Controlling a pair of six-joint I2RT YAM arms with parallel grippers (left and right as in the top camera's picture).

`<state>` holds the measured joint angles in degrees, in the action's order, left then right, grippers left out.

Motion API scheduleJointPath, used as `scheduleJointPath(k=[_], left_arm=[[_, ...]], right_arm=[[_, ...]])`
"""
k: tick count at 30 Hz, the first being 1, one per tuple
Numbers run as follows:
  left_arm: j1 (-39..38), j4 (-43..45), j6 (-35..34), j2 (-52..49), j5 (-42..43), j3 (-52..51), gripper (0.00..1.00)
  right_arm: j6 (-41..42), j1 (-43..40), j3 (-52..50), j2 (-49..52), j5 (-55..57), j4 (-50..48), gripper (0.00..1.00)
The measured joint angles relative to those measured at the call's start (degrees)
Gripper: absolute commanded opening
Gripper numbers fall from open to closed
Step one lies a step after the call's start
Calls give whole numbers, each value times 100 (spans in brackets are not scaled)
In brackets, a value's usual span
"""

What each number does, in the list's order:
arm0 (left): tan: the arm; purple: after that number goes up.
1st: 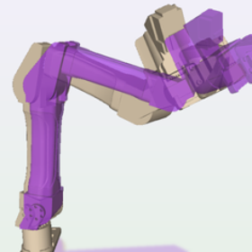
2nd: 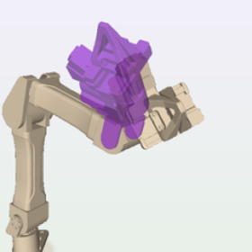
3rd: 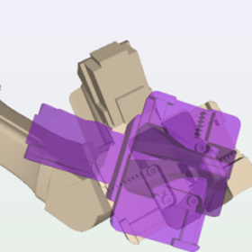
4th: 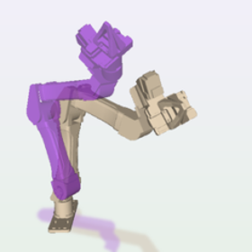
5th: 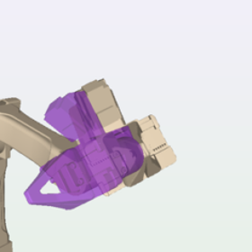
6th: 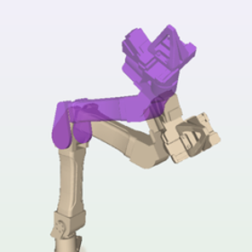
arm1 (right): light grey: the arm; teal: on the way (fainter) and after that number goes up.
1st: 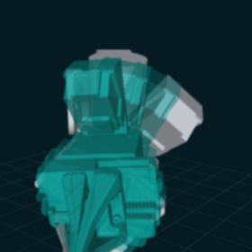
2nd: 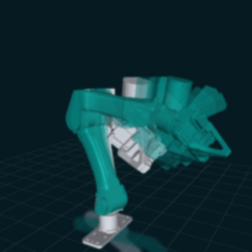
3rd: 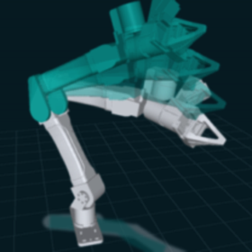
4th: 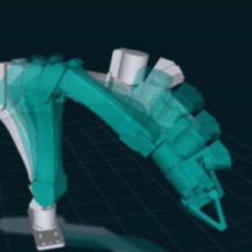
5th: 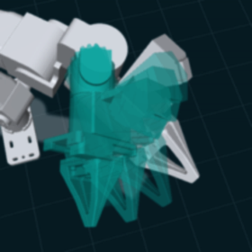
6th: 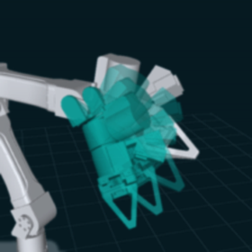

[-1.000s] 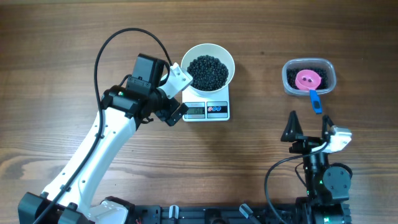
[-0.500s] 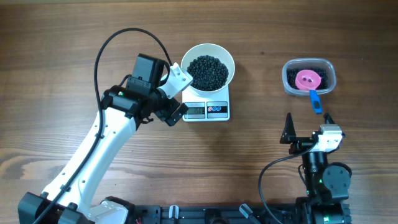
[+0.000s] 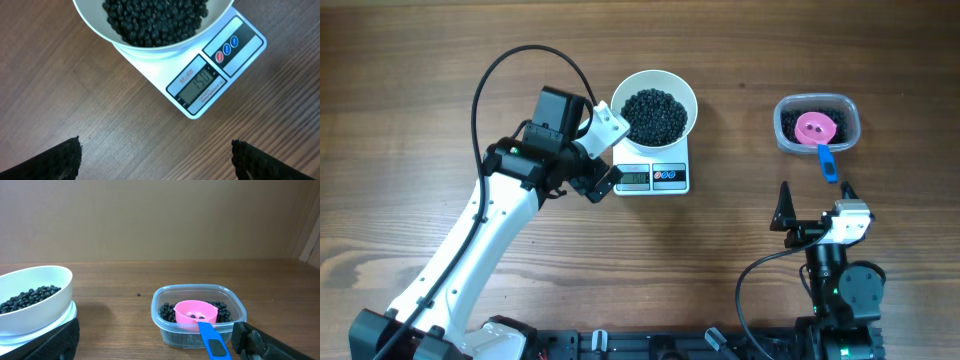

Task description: Scoop item into bowl and weigh 150g on scale

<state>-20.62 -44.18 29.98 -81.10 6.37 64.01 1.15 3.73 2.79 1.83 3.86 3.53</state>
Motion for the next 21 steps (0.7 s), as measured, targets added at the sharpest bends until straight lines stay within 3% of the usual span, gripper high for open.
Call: scheduleJointPath(k=[8,16,21], left_arm=[[2,-4,-308,487,33,-151,100],[302,1327,-1178,3338,-74,-1810,100],[592,1965,-1325,4793,-85,-2881,100]], right_arm=[[0,0,0,9,0,0,99],[0,0,-9,26,-2,-4,100],[-2,0,-11,44,-2,-4,100]])
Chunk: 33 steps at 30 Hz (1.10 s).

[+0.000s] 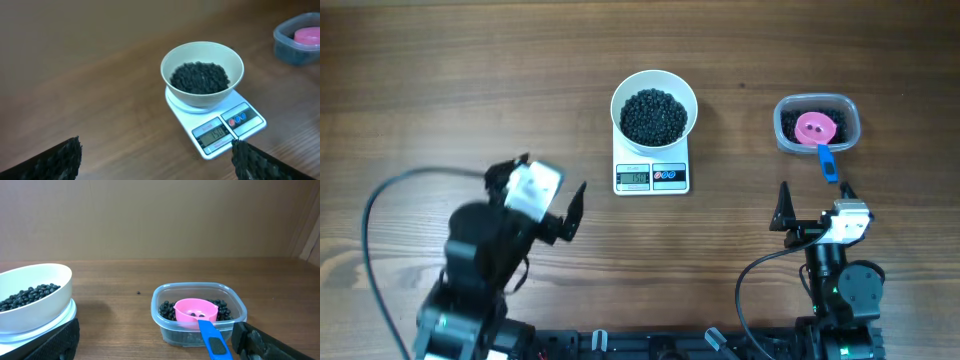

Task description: Scoop item into bowl and weigh 150g on scale

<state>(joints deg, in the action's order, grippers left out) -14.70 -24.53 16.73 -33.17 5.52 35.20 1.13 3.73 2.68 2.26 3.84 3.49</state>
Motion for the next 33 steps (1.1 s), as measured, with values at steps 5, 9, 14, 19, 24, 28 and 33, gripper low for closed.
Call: scheduleJointPath(k=[5,9,14,19,24,28,33], left_arm=[[269,800,-125,1285,-7,-1056,99],[588,1099,-452,2146,-7,-1818,100],[979,1099,-704,2900,-9,-2116,100],[1228,1165,-772,3235,-9,-2319,100],[1445,1495,-807,3237,-7,-2557,100],[1644,1827,-809,3237,-7,-2850,100],[1714,2367,-809,3239,-7,-3359,100]], right_arm=[[0,0,0,4,0,0,100],[0,0,0,9,0,2,100],[0,0,-4,9,0,2,100],[-2,0,-9,9,0,2,100],[-22,0,-9,9,0,2,100],[-39,0,-9,9,0,2,100],[-39,0,-9,9,0,2,99]])
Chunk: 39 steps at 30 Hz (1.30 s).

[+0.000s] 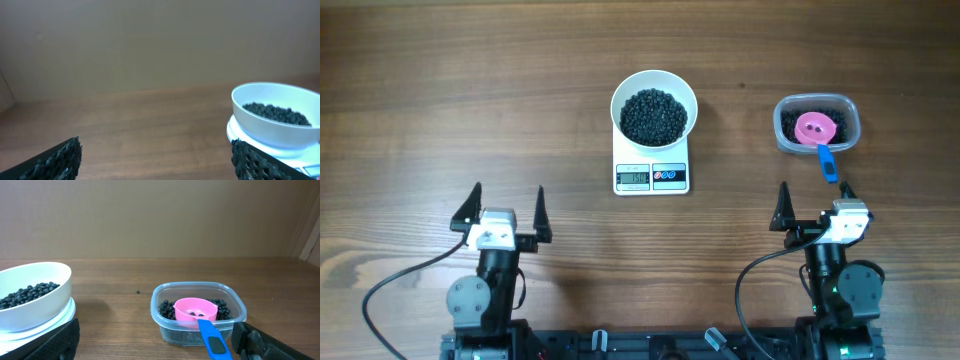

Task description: Scoop item into bowl and weigh 150g on scale

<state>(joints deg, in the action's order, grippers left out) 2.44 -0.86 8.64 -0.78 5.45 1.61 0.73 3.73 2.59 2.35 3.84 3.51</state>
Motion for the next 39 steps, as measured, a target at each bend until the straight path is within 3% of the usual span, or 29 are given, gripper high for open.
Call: scheduleJointPath(k=[39], left_arm=[[31,-295,-216,0,-92,-101,100]], right_arm=[[0,0,0,0,0,0,100]])
